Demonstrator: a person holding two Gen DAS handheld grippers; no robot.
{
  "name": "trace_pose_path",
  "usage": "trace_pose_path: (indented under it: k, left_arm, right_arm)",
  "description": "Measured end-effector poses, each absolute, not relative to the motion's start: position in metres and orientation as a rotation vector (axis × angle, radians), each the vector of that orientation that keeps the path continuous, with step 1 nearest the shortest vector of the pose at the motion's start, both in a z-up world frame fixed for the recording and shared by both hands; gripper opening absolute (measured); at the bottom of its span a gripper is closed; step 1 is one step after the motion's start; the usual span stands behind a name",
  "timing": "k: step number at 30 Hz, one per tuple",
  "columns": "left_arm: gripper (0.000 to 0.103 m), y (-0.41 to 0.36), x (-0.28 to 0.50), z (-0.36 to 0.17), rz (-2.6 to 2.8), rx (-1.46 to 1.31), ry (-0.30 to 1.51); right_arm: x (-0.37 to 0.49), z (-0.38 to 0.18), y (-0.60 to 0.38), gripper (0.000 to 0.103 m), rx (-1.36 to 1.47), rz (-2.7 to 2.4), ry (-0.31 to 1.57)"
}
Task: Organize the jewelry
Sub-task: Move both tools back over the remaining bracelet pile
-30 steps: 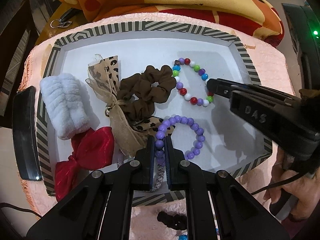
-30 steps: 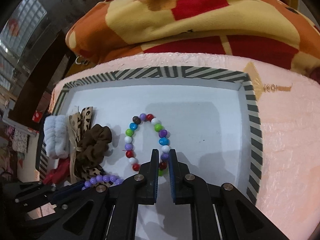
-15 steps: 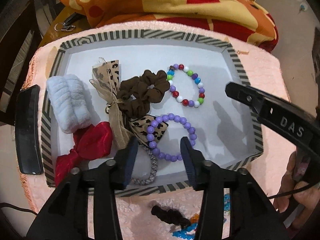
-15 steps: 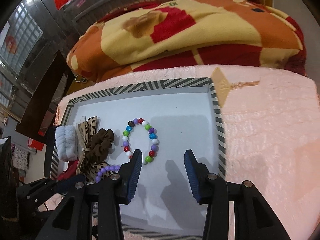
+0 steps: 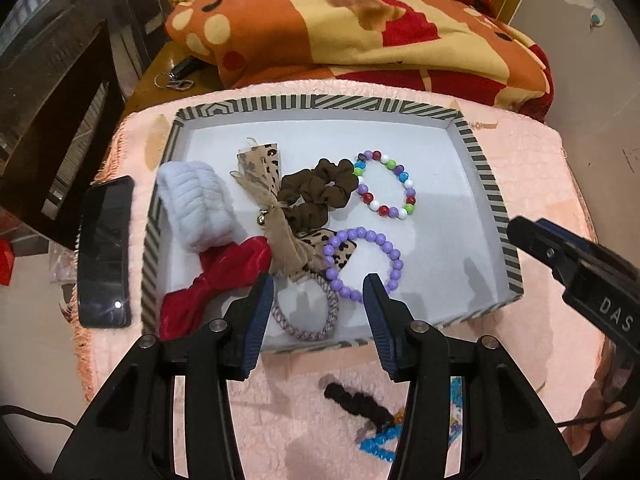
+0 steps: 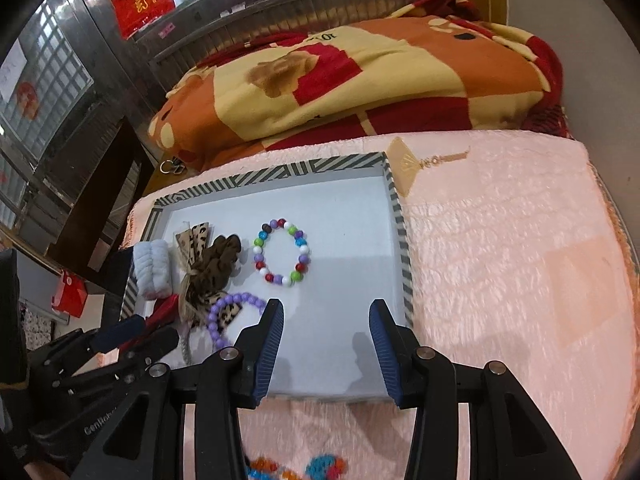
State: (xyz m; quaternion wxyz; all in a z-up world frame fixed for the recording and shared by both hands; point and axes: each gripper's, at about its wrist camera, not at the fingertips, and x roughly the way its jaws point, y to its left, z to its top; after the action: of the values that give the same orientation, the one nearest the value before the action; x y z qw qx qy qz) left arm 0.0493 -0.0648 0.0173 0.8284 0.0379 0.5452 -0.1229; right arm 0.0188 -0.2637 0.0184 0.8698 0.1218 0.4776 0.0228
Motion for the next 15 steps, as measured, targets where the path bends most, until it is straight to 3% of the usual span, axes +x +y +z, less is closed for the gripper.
trace_pose_path:
  k: [7, 10, 15]
  left_arm:
    - [0.046, -0.063, 0.025, 0.029, -0.261, 0.075, 1.132]
    - [0.046, -0.064, 0.013, 0.033, -0.264, 0.078, 1.125]
    - [0.046, -0.065, -0.009, 0.035, -0.269, 0.074, 1.125]
  right_arm:
    - [-0.017, 0.024, -0.263, 0.046, 0.260, 0.037, 0.981]
    - [-0.031, 0.025, -0.262, 0.055, 0.258, 0.038, 0.972]
    - [-0.055, 0.028, -0.260, 0.055, 0.254, 0.042, 0.970]
